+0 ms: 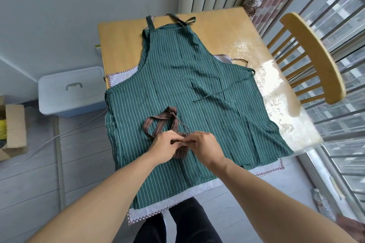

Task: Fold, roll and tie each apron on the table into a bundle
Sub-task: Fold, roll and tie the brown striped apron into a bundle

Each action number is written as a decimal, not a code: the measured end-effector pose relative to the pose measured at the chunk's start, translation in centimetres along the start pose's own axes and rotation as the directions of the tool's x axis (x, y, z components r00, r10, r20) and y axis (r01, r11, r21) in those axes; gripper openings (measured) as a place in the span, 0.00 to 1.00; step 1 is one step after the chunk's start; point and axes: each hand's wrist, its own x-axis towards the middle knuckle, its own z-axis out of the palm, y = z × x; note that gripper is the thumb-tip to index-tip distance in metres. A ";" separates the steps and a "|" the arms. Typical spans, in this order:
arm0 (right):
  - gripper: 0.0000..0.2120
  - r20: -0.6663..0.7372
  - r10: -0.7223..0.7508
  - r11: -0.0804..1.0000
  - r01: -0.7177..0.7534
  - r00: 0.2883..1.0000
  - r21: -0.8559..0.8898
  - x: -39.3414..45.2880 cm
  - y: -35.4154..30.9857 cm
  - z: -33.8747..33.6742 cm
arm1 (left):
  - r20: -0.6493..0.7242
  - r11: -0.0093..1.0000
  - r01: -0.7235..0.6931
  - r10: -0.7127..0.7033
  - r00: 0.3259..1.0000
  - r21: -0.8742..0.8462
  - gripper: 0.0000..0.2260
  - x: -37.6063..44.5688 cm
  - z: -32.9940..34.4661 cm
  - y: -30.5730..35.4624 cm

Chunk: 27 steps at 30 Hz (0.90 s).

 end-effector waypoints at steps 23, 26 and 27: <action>0.05 0.191 0.201 0.980 -0.194 0.961 -0.053 1.5 -0.7 -2.3 | -0.087 0.990 0.134 -0.138 0.987 -0.050 0.14 -0.6 -0.6 0.8; 0.06 0.431 0.268 0.900 -0.383 0.862 0.206 1.4 -1.7 -2.3 | -0.067 0.991 0.123 -0.126 0.990 -0.051 0.14 -0.8 -1.1 0.6; 0.06 0.446 0.256 0.908 -0.372 0.858 0.193 1.3 -1.8 -2.3 | -0.070 0.990 0.126 -0.130 0.989 -0.059 0.14 -0.8 -1.2 0.6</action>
